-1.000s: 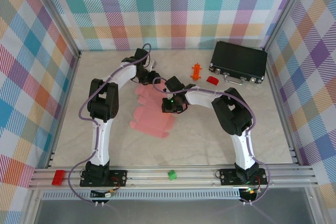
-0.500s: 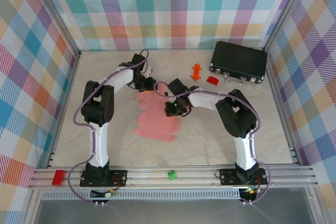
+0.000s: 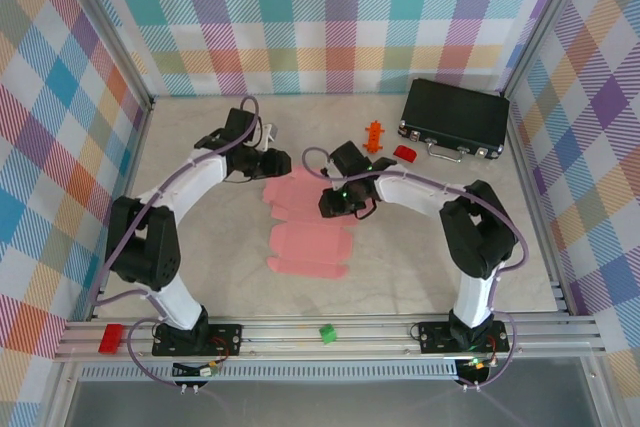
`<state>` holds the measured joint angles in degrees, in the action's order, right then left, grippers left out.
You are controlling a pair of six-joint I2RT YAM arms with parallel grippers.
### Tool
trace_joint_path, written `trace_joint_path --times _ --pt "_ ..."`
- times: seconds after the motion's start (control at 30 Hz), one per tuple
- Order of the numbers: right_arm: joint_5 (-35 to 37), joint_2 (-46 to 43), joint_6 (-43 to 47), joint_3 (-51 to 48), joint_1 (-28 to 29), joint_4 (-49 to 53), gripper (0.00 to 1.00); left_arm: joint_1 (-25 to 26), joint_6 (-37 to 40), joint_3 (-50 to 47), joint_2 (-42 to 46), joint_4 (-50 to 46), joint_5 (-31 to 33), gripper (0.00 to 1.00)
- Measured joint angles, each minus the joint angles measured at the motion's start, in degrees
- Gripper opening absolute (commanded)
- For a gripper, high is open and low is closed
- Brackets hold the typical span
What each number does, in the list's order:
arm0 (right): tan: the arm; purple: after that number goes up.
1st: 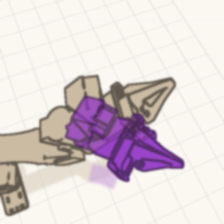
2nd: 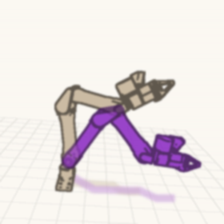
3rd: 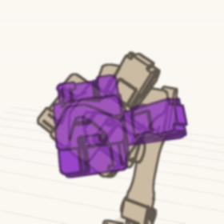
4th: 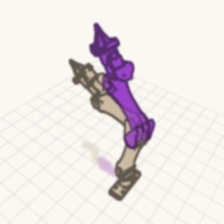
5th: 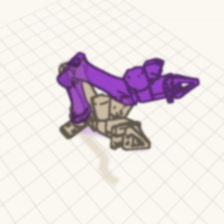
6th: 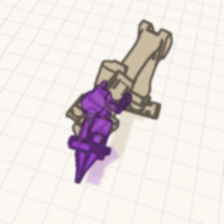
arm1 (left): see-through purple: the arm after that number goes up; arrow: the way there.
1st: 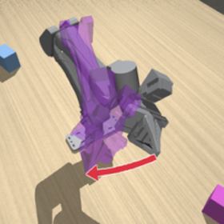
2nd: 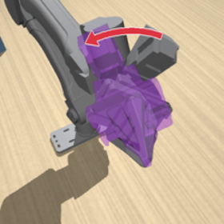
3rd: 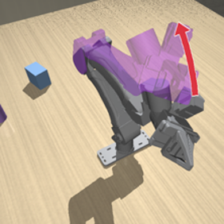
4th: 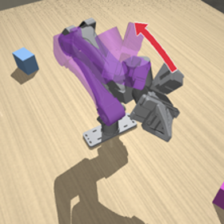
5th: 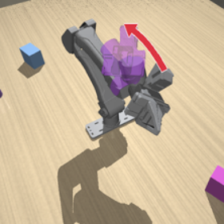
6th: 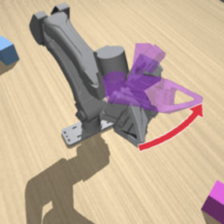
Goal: Fold the paper box
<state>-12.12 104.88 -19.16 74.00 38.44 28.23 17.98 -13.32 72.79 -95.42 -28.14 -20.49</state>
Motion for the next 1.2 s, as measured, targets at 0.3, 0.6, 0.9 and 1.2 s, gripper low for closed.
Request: trace_joint_path --times 0.3,0.6,0.9,1.2 --pt "7.93 3.74 -6.23 11.21 -10.03 3.91 0.38 4.83 -7.65 -14.12 2.69 8.31 0.20 0.03" --pt "14.75 13.00 -7.48 18.45 -11.58 10.27 0.39 7.78 -14.38 -19.82 0.50 17.33 0.76 0.00" --pt "15.26 17.25 -7.48 23.28 -11.58 12.70 0.38 9.27 -15.87 -20.26 -3.48 18.51 3.04 0.00" --pt "12.22 19.06 -7.41 24.79 -11.58 13.00 0.34 9.38 -15.85 -20.92 -4.24 19.21 3.67 0.00"
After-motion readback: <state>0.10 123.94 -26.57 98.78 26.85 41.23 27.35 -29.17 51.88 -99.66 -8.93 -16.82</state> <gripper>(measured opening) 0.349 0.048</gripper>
